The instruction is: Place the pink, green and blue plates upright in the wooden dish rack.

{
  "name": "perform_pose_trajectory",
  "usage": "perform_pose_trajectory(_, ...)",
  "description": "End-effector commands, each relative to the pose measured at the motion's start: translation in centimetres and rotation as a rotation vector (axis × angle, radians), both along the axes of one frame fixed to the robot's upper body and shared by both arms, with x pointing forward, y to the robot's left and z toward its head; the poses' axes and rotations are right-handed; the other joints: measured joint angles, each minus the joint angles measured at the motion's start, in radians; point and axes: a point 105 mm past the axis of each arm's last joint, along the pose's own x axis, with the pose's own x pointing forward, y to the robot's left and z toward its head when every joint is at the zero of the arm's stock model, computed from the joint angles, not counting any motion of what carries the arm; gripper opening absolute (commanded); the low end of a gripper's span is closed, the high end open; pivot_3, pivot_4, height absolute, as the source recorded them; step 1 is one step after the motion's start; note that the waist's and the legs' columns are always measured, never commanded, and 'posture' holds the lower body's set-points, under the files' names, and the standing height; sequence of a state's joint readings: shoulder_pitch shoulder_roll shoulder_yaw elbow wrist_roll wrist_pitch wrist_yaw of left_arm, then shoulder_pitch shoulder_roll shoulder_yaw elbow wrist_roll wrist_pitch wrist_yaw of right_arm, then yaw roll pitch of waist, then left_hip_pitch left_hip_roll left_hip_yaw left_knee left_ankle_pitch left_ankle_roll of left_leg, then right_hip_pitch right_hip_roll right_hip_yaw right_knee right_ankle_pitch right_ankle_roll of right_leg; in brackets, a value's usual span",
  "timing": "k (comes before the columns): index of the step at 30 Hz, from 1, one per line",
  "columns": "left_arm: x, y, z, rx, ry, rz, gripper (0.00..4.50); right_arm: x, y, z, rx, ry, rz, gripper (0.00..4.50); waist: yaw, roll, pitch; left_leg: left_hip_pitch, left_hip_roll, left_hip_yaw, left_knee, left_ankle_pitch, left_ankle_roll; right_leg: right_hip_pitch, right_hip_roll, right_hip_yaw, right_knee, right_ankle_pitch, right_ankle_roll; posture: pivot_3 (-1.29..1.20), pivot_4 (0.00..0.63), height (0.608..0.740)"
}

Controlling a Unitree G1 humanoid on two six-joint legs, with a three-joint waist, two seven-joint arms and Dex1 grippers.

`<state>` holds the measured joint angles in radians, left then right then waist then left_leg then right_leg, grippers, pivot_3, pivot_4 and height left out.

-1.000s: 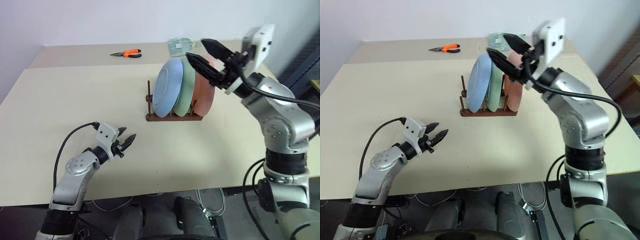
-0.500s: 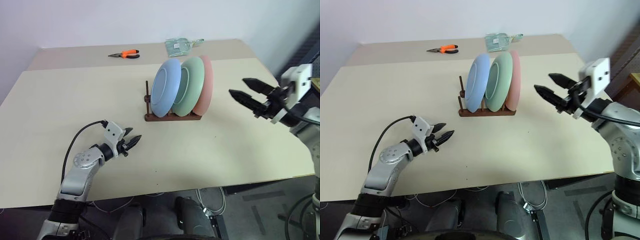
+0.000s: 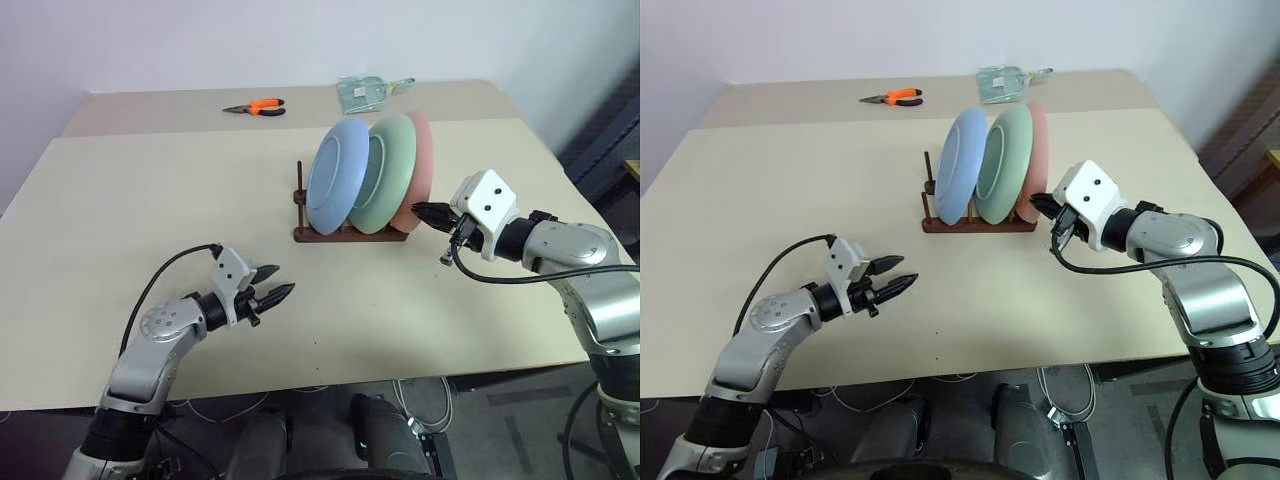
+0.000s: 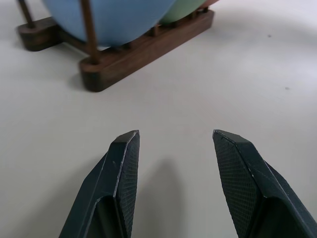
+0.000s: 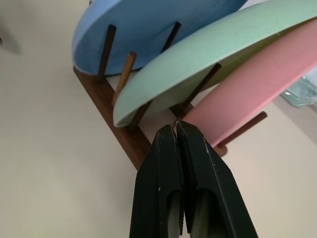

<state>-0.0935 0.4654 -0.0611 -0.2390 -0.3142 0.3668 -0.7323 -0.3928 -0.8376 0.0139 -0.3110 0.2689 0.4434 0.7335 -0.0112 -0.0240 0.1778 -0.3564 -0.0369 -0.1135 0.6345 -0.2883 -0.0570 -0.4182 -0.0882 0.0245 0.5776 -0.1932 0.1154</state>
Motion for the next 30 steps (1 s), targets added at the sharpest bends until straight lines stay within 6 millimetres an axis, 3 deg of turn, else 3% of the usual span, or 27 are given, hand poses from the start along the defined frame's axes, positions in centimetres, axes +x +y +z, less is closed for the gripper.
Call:
perform_pose_trajectory(1, 0.0, -0.7, 1.0, -0.018, -0.038, -0.015, 2.42, 0.2, 0.6, 1.4, -0.034, -0.074, 0.02, 0.06, -0.001, 0.0, 0.0, 0.0, 0.0, 0.0, 0.0, 0.0, 0.0, 0.0, 0.0, 0.0, 0.0, 0.0, 0.0, 0.0, 0.15, 0.74)
perform_pose_trajectory(14, 0.2, -1.2, 0.7, -0.018, -0.043, -0.021, 2.42, -0.3, 4.7, 2.9, 0.0, -0.141, 0.153, 0.06, 0.001, 0.0, 0.0, 0.0, 0.0, 0.0, 0.0, 0.0, 0.0, 0.0, 0.0, 0.0, 0.0, 0.002, -0.003, 0.0, 0.15, 0.74)
perform_pose_trajectory(20, 0.1, -1.5, 0.5, -0.012, -0.04, -0.031, 2.42, -0.2, 4.3, 2.8, -0.027, -0.146, 0.137, 0.06, 0.0, 0.0, 0.0, 0.0, 0.0, 0.0, 0.0, 0.0, 0.0, 0.0, 0.0, 0.0, 0.0, 0.002, -0.003, 0.0, 0.15, 0.74)
perform_pose_trajectory(24, 0.1, -1.5, 0.5, -0.012, -0.038, -0.03, 2.42, 0.0, 2.2, 2.9, -0.07, -0.139, 0.078, 0.06, 0.002, 0.0, 0.0, 0.0, 0.0, 0.0, 0.001, 0.0, 0.0, 0.0, 0.0, 0.0, 0.0, 0.002, -0.003, 0.0, 0.15, 0.74)
perform_pose_trajectory(28, 0.0, -1.5, 0.5, -0.009, -0.034, -0.03, 2.42, -1.2, 0.6, 3.3, -0.102, -0.102, 0.094, 0.06, 0.002, 0.0, 0.0, -0.001, 0.0, -0.001, 0.001, 0.0, 0.0, 0.001, 0.0, 0.0, 0.0, 0.002, -0.003, 0.0, 0.15, 0.74)
perform_pose_trajectory(30, 0.1, -1.4, 0.5, -0.005, -0.032, -0.03, 2.42, -2.9, 2.0, 4.2, -0.015, -0.039, 0.199, 0.06, -0.002, 0.0, 0.0, 0.0, 0.0, -0.001, 0.001, 0.0, 0.0, 0.001, 0.0, 0.0, 0.001, 0.002, -0.003, 0.0, 0.15, 0.74)
